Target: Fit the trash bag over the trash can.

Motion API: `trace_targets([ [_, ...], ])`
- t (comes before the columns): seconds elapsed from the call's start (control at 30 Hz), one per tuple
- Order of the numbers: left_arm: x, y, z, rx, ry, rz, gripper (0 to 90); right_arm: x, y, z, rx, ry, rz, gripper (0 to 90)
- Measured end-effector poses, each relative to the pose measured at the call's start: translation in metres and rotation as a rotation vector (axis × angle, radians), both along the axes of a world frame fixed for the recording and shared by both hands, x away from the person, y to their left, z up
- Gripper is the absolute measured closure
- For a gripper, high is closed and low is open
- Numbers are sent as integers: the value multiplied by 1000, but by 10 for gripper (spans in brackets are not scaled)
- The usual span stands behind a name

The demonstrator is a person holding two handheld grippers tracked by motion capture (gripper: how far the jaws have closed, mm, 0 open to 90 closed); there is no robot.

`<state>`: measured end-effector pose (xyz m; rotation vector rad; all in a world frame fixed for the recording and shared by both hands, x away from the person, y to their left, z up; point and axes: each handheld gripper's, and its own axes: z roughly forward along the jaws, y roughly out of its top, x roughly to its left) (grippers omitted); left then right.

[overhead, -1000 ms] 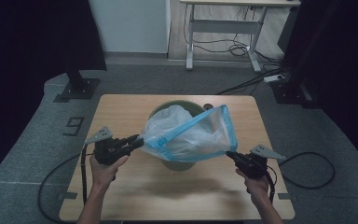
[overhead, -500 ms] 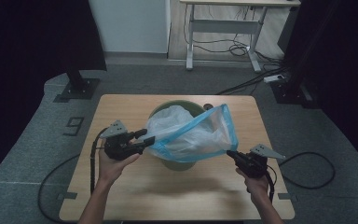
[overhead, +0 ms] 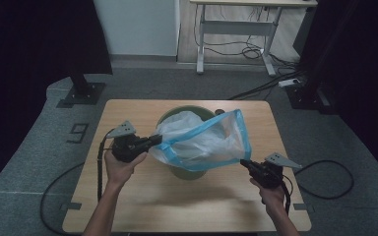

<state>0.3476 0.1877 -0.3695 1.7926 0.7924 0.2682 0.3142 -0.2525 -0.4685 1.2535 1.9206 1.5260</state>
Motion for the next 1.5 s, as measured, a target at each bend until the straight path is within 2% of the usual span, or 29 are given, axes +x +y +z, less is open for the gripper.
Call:
trace_targets([
  [0.07,5,5,1,-24,0,24,899,0,2,-1,-11,3,3,883],
  [0.13,11,10,0,-58,18,26,899,1,4,-2,-21,4,2,884],
  [0.3,27,22,1,-82,51,59,899,5,8,-4,-31,15,11,884],
  [0.47,43,31,-6,-95,103,95,899,10,11,-6,-40,28,17,885],
  [0.53,47,33,-10,-118,127,88,899,13,13,-8,-45,38,17,884],
  [0.6,47,34,-11,-120,129,84,899,14,13,-10,-48,47,20,884],
  [0.63,46,34,-12,-120,128,83,899,14,12,-10,-48,46,24,874],
  [0.7,44,33,-13,-122,123,79,899,12,11,-10,-54,28,23,773],
  [0.73,43,33,-13,-121,121,77,899,10,9,-9,-49,3,10,706],
  [0.8,40,33,-13,-119,115,76,899,2,5,-4,-40,-42,-11,635],
  [0.93,36,32,-13,-115,101,77,899,-12,-10,10,-39,-112,-39,574],
  [1.17,31,27,-11,-84,79,80,899,-19,-34,40,-29,-165,-81,507],
  [1.33,31,23,-11,-75,79,86,899,-10,-32,63,-5,-199,-71,486],
  [1.5,30,23,-8,-70,76,95,899,1,-14,90,30,-231,-35,466],
])
